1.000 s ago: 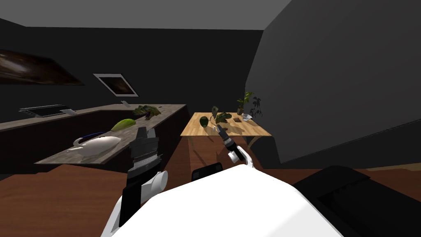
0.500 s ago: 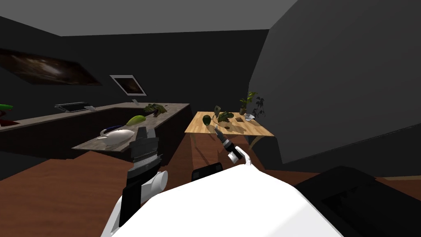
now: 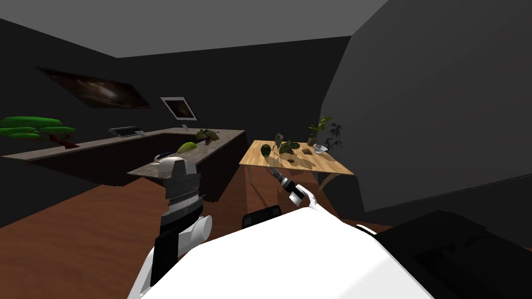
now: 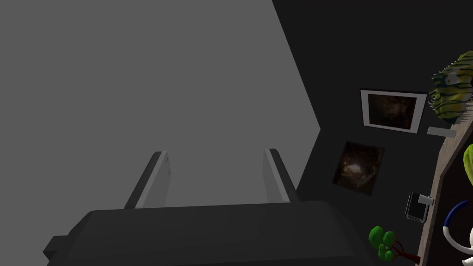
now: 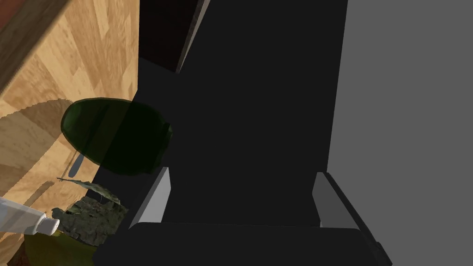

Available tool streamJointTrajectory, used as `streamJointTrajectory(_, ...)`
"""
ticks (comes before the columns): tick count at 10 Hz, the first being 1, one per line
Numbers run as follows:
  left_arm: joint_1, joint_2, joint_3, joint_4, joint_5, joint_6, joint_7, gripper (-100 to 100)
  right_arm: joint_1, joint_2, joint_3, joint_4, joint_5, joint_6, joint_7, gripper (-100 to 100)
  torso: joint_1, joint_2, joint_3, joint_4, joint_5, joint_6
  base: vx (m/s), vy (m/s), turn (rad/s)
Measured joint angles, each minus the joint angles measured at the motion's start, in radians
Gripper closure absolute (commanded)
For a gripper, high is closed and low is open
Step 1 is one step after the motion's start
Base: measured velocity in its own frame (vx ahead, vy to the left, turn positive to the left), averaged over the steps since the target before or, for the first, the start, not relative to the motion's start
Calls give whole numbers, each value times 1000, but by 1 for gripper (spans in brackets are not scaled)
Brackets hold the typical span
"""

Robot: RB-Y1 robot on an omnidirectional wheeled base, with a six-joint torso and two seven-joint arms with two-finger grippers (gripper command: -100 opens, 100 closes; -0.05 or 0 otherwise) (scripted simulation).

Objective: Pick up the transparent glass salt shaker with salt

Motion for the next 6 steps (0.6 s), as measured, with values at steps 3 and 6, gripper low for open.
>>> streamJointTrajectory(3,0,0,0,0,0,0,0,0,-24,-50,50,84,-18,32,3,-100,0,-1,-1,0,0,0,-25,31,180)
streamJointTrajectory(6,0,0,0,0,0,0,0,0,-58,-122,106,144,-49,110,-11,-100,0,-2,-1,0,0,0,-8,22,145)
